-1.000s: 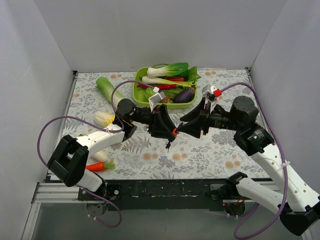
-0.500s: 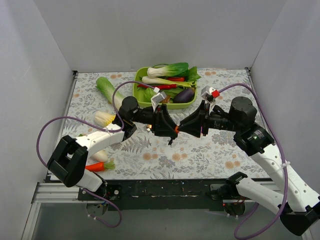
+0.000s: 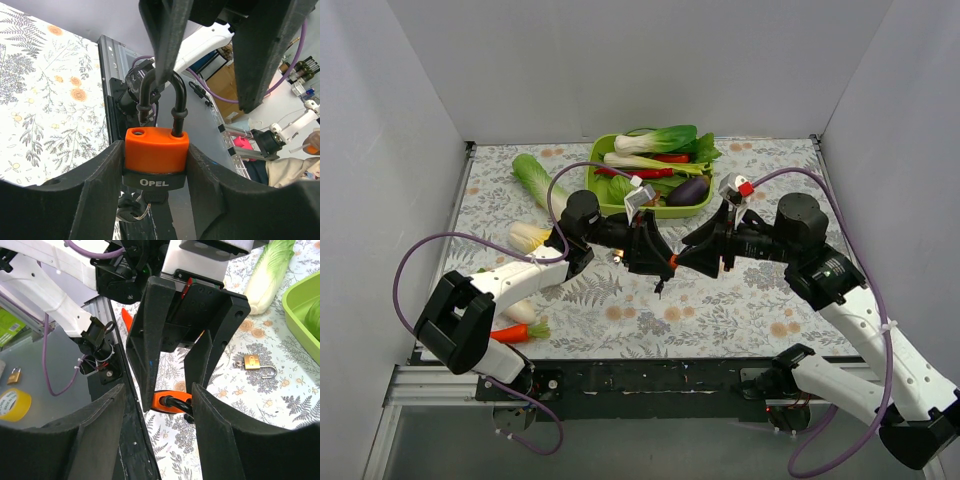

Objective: Unlock with the key

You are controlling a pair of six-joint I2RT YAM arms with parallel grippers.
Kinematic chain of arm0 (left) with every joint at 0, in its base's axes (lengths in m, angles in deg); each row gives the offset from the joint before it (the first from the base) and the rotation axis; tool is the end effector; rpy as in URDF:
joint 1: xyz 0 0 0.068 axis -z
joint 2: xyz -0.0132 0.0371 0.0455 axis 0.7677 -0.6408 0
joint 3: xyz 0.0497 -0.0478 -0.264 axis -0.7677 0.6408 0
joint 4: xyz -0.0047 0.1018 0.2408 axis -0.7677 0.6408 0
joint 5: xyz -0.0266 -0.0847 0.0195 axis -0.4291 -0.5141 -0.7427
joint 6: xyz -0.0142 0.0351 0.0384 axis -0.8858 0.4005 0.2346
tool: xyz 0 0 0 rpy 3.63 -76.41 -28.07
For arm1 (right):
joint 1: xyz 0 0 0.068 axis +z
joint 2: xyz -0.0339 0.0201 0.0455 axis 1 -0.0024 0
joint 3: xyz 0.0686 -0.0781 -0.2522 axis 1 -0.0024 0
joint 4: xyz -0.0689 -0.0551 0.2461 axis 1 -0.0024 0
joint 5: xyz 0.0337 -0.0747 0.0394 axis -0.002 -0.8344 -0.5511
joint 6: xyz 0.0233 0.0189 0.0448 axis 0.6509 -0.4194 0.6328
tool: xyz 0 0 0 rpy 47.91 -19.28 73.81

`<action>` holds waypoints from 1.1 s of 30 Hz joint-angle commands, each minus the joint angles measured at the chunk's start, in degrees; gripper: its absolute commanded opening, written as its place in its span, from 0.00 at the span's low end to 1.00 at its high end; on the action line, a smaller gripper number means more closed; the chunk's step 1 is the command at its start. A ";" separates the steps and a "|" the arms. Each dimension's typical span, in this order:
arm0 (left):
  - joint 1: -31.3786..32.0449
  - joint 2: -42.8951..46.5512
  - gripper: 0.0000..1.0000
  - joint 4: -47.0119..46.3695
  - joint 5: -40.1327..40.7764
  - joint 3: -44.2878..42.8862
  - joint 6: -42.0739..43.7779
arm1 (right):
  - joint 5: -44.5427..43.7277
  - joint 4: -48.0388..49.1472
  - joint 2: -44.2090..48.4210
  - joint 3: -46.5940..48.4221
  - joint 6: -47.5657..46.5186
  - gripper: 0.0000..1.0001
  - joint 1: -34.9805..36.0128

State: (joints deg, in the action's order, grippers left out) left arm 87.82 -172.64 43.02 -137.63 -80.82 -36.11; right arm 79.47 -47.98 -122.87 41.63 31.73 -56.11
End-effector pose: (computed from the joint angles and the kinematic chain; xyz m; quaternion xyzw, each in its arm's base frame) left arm 0.2304 -0.2195 0.2980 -0.1903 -0.6736 0.7142 0.0006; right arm 0.1428 0.1222 0.3977 -0.3529 0.6440 0.4711 0.4887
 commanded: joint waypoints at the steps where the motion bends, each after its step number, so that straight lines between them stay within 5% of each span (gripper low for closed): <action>1: 0.12 3.61 0.00 -2.82 -1.21 -2.94 -0.27 | -1.25 -0.89 -1.11 0.14 -2.01 0.62 -0.10; 22: 0.30 6.07 0.00 18.71 16.28 -6.01 16.87 | -3.28 3.94 0.30 -3.90 1.85 0.37 -0.10; 33: 3.37 8.36 0.00 26.27 34.46 -6.54 23.99 | -5.38 6.57 -1.11 -6.71 5.37 0.21 -0.10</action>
State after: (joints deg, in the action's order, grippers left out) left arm 90.77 -168.01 67.81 -112.08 -85.21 -15.25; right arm 73.81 -45.91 -123.77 36.47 34.96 -56.52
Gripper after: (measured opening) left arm 0.474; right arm 0.215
